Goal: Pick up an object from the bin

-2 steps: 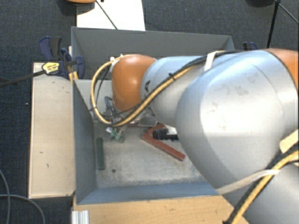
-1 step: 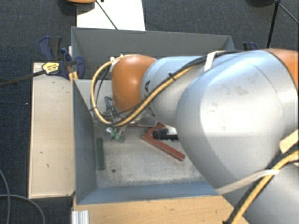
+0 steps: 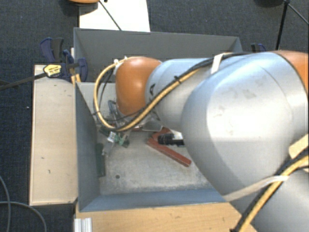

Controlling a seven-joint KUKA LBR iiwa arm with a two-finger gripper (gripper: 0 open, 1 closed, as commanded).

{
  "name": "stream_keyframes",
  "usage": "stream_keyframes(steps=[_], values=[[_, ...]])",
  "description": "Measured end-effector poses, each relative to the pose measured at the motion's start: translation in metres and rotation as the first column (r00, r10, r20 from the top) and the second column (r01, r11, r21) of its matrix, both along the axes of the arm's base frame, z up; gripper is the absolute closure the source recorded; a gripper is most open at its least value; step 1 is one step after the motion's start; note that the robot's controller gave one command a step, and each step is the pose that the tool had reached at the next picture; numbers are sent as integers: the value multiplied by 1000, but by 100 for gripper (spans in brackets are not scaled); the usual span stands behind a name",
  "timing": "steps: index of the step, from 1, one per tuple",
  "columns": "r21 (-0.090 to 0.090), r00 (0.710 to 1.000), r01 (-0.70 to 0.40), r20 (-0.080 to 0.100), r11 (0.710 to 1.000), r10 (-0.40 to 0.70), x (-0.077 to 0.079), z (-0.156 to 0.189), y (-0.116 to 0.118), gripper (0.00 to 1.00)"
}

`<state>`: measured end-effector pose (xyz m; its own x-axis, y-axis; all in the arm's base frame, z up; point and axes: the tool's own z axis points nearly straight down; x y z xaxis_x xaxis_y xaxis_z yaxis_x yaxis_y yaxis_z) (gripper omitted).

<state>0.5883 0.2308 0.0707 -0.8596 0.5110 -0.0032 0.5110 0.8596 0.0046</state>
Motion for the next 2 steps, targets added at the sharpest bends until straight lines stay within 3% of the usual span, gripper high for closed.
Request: stream_keyframes(steps=[1, 2], values=[[0, 1000, 0, 0, 1000, 0, 0, 0, 0, 100], [0, 1000, 0, 0, 1000, 0, 0, 0, 0, 100]])
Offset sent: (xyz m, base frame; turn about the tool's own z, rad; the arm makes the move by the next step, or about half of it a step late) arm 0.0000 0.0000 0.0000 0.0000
